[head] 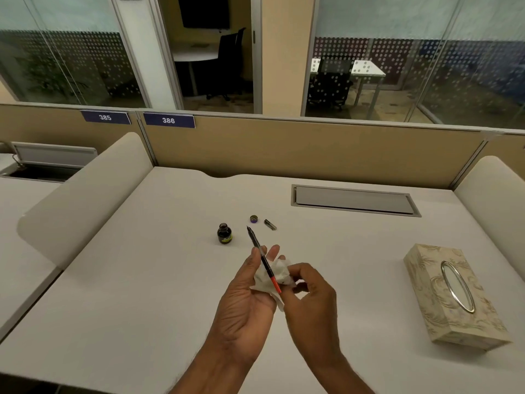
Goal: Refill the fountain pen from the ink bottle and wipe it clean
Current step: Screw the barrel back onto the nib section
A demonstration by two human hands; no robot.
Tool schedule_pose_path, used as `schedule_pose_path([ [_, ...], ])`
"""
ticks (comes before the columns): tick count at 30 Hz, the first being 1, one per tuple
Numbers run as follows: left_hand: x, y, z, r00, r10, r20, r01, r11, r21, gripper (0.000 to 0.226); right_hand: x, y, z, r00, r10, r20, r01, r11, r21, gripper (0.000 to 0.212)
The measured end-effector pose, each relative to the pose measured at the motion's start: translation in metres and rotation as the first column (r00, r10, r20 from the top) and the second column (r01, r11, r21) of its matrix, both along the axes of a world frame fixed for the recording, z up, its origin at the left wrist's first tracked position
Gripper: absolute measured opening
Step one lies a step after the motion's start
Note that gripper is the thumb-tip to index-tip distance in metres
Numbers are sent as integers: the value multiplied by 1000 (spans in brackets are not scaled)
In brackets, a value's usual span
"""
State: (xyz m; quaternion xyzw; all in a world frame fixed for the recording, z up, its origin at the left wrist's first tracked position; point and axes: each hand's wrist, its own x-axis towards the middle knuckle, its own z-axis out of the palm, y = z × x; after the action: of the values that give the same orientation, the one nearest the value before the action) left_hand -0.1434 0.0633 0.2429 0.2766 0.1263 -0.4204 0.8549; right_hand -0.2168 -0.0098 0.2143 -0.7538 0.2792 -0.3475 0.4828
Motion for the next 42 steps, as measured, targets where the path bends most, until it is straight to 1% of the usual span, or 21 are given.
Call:
schedule_pose_path([
  [3, -1, 5, -7, 1000, 12, 29, -13, 999, 40, 30, 1, 6, -8, 996, 9, -89, -29, 974, -227, 20],
  [5, -1, 10, -14, 999, 34, 36, -36, 996, 81, 23, 3, 12, -15, 987, 51, -150, -94, 950, -297, 21],
  [9, 3, 18, -29, 996, 89, -10, -86, 984, 153, 25, 2, 18, -28, 936, 227, -268, -310, 893, -326, 15],
  [12, 12, 23, -38, 996, 89, -21, -83, 976, 202, 22, -3, 18, -37, 869, 348, -351, -467, 813, -349, 25],
  [14, 17, 24, -43, 996, 82, -23, -73, 966, 246, 17, -3, 18, -42, 847, 374, -377, -507, 779, -368, 28],
  [16, 20, 21, -46, 998, 56, -27, -47, 960, 275, 16, -1, 17, -46, 863, 356, -360, -475, 815, -333, 26],
  [18, 23, 17, -48, 998, 37, -55, -22, 967, 253, 22, 3, 16, -51, 909, 299, -290, -378, 886, -268, 20],
  [21, 32, 8, -55, 996, 44, -79, -26, 976, 217, 17, 9, 17, -61, 957, 194, -215, -235, 954, -185, 10],
  [23, 39, 2, -62, 997, 56, -55, -43, 976, 212, 17, 14, 17, -68, 967, 150, -206, -176, 977, -117, 11],
  [25, 46, -2, -69, 998, 40, -49, -27, 970, 240, 19, 19, 15, -73, 970, 134, -203, -146, 988, -47, 15],
  [27, 55, -6, -78, 998, 24, -54, -7, 959, 282, 25, 23, 9, -77, 977, 126, -173, -125, 992, 15, 12],
  [30, 68, -14, -92, 995, 27, -91, 2, 954, 301, 16, 30, -7, -90, 990, 38, -135, -29, 998, 64, 10],
  [32, 75, -17, -100, 994, 28, -101, 6, 945, 327, 14, 36, -22, -107, 987, -65, -146, 77, 994, 81, 16],
  [34, 81, -19, -110, 996, 16, -87, 17, 931, 366, 13, 45, -39, -126, 967, -150, -204, 171, 982, 85, 20],
  [37, 84, -25, -123, 997, -5, -73, 34, 915, 401, 9, 59, -61, -151, 926, -205, -316, 227, 974, 31, 13],
  [38, 85, -26, -127, 997, -5, -71, 33, 916, 399, 11, 63, -66, -160, 913, -217, -344, 235, 972, 10, 11],
  [39, 85, -26, -131, 998, -4, -63, 30, 913, 408, 27, 68, -71, -167, 901, -228, -370, 240, 971, -12, 8],
  [40, 86, -26, -134, 998, -11, -55, 32, 915, 402, 51, 72, -75, -174, 889, -233, -394, 240, 970, -34, 7],
  [41, 86, -27, -139, 999, -10, -40, 25, 918, 397, 67, 76, -78, -179, 878, -234, -418, 232, 971, -56, 9],
  [42, 88, -27, -144, 1000, 7, -16, 0, 916, 401, 63, 80, -80, -184, 869, -232, -438, 221, 972, -78, 12],
])
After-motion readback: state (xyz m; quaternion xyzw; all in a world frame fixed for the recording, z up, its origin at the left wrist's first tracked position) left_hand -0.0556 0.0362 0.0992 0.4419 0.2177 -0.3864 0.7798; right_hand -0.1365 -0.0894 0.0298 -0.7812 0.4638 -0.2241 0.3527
